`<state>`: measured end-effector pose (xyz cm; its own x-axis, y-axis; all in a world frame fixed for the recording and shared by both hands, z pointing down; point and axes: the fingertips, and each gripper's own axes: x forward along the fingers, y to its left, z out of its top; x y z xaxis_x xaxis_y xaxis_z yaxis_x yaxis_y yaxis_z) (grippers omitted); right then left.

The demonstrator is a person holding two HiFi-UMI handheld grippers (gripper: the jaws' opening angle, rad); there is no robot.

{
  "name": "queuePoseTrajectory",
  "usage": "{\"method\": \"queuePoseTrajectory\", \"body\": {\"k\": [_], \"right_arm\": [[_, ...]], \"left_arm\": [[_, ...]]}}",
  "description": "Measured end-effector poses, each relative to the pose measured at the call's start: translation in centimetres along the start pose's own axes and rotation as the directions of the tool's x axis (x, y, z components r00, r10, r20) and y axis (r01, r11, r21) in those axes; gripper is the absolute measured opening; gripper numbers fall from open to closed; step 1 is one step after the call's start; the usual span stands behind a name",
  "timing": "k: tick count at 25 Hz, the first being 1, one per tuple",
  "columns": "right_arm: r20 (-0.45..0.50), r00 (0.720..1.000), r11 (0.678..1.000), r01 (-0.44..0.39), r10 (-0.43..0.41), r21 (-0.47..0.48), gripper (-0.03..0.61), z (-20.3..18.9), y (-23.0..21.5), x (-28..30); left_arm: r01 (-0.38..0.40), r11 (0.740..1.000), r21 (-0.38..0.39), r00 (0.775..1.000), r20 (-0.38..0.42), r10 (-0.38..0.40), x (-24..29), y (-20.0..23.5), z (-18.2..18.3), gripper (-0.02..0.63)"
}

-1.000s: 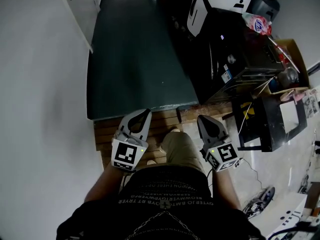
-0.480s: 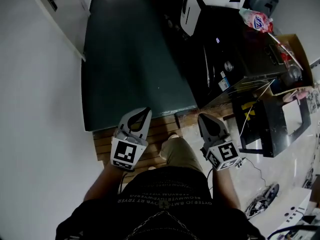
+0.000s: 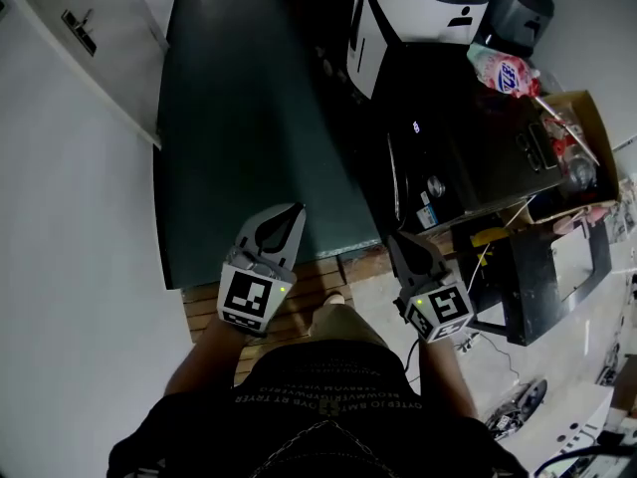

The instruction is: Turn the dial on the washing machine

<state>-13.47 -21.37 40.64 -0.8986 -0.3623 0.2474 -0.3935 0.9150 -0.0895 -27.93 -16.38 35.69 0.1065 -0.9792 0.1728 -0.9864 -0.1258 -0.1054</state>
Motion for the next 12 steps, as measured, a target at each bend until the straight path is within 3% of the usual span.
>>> {"method": "queuePoseTrajectory", "body": {"k": [5,12], "right_arm": [[0.041,0.999,0.999,-0.018,0.020,-0.047,-0.003,5.5,-2.5,2.5],[0.097,0.994,0.998,0.050,-0.046,-0.039,-0.003,8.3,-2.9,3.3]], "left_arm": [[-0.033,0.998,0.053,0.999,0.029,0.032,2.9,2.7,4.8,0.005],[-0.028,0.998,0.059,0.999,0.021,0.026,2.0,5.4,5.3,0.005]]}}
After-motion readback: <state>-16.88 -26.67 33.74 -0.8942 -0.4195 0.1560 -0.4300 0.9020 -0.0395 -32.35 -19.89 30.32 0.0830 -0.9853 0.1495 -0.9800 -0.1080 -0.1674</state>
